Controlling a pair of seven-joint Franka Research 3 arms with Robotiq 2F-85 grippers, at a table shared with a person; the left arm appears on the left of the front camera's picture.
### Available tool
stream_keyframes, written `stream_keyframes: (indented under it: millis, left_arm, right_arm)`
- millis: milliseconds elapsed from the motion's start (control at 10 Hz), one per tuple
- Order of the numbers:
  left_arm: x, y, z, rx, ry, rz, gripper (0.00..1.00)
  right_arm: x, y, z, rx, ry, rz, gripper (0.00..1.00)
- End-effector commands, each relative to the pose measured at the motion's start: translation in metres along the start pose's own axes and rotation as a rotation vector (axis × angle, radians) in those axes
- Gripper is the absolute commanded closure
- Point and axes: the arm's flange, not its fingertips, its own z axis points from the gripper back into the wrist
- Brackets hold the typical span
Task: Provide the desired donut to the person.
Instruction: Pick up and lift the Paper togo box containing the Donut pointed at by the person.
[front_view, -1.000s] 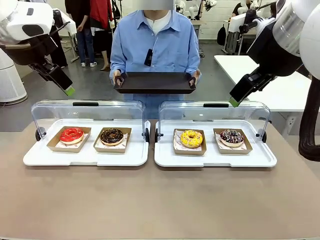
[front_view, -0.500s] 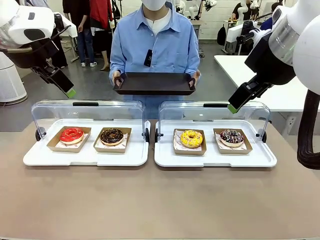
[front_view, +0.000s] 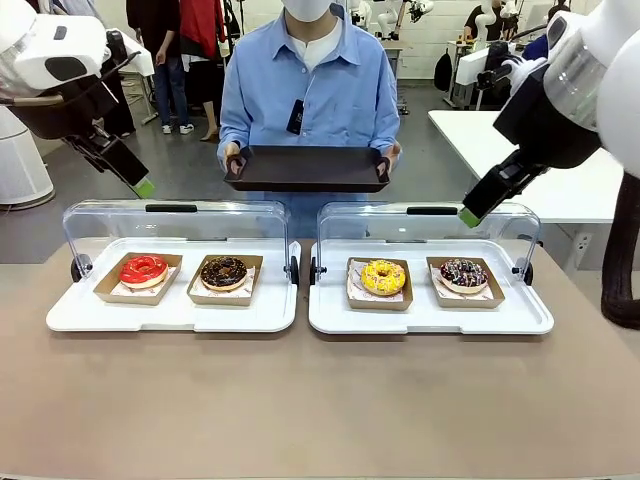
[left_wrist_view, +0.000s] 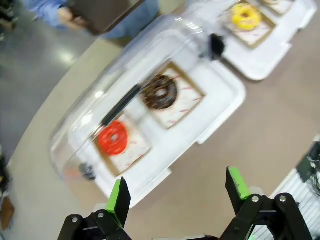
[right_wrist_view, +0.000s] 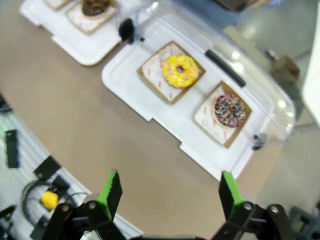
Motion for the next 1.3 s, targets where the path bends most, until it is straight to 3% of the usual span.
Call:
stream_keyframes:
  millis: [0, 200, 400, 800, 900, 1000, 1200]
  left_arm:
    - [-0.001, 0.041, -0.002, -0.277, -0.047, -0.101, 0.0]
    - [-0.012, 0.072, -0.006, -0.448, -0.158, -0.221, 0.0]
    - [-0.035, 0.108, -0.011, -0.448, -0.238, -0.287, 0.0]
    - [-0.087, 0.159, -0.007, -0.368, -0.332, -0.313, 0.0]
    - [-0.091, 0.152, -0.006, -0.354, -0.334, -0.338, 0.0]
    - [-0.084, 0.158, -0.003, -0.358, -0.299, -0.302, 0.0]
    - [-0.084, 0.158, -0.003, -0.358, -0.299, -0.302, 0.0]
  right_arm:
    - [-0.02, -0.047, -0.002, 0.213, -0.079, 0.179, 0.0]
    - [-0.045, -0.095, -0.004, 0.379, -0.238, 0.311, 0.0]
    - [-0.075, -0.136, -0.012, 0.466, -0.364, 0.332, 0.0]
    - [-0.118, -0.16, -0.03, 0.496, -0.461, 0.402, 0.0]
    - [-0.114, -0.151, -0.026, 0.432, -0.458, 0.353, 0.0]
    - [-0.118, -0.158, -0.025, 0.492, -0.439, 0.396, 0.0]
    - [-0.118, -0.158, -0.025, 0.492, -0.439, 0.396, 0.0]
